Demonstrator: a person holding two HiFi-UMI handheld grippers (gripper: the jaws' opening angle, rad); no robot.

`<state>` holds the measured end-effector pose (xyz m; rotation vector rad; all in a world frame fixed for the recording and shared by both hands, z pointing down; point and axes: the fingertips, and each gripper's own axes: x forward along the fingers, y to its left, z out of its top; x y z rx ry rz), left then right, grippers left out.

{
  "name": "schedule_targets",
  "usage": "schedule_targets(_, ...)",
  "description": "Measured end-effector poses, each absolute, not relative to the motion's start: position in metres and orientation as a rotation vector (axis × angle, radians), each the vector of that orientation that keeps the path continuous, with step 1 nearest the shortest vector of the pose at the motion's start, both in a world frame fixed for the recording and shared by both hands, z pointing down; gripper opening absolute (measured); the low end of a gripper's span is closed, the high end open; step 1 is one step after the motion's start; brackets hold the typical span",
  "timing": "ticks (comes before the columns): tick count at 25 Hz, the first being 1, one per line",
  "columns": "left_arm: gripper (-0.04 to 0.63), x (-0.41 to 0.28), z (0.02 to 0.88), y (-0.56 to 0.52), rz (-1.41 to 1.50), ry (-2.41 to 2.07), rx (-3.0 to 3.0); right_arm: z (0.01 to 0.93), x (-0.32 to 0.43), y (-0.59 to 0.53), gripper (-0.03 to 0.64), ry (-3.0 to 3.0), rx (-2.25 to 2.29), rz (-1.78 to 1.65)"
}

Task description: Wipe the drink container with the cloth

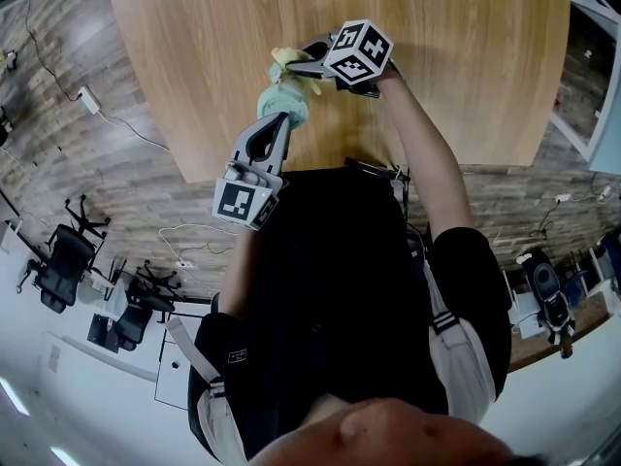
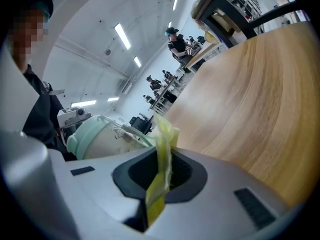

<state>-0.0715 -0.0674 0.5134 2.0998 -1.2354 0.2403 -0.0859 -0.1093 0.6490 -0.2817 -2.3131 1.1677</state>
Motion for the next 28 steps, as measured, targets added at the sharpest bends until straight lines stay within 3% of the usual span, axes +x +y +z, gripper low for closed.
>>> schedule_targets(11,0.023,-0.072,0.514,-0.066,0.241,-1.226,2.09,0.673,-0.095,-0.104,0.043,-2.213,-0.329,1.206)
schedule_targets(28,0.022,-0.073,0.514,-0.067,0.22,-1.222,2.139,0.577,-0.109,-0.108,0.043,-2.234,-0.593,1.227)
